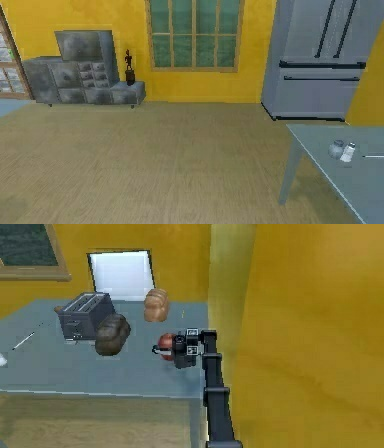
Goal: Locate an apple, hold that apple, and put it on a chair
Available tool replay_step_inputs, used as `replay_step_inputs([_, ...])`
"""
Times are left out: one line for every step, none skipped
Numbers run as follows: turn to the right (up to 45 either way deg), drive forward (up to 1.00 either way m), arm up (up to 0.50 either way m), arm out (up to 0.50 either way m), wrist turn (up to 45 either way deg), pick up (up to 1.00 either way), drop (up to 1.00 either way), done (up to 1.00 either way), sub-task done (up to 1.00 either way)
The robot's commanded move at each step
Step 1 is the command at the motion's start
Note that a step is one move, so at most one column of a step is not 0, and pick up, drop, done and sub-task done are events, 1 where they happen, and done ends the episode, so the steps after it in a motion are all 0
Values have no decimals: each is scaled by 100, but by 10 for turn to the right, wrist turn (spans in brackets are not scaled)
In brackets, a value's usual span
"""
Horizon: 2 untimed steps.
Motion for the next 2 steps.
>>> replay_step_inputs([0, 0, 18, 0, 0, 0, 0, 0, 0])
replay_step_inputs([0, 0, 0, 0, -450, 0, 0, 0, 0])
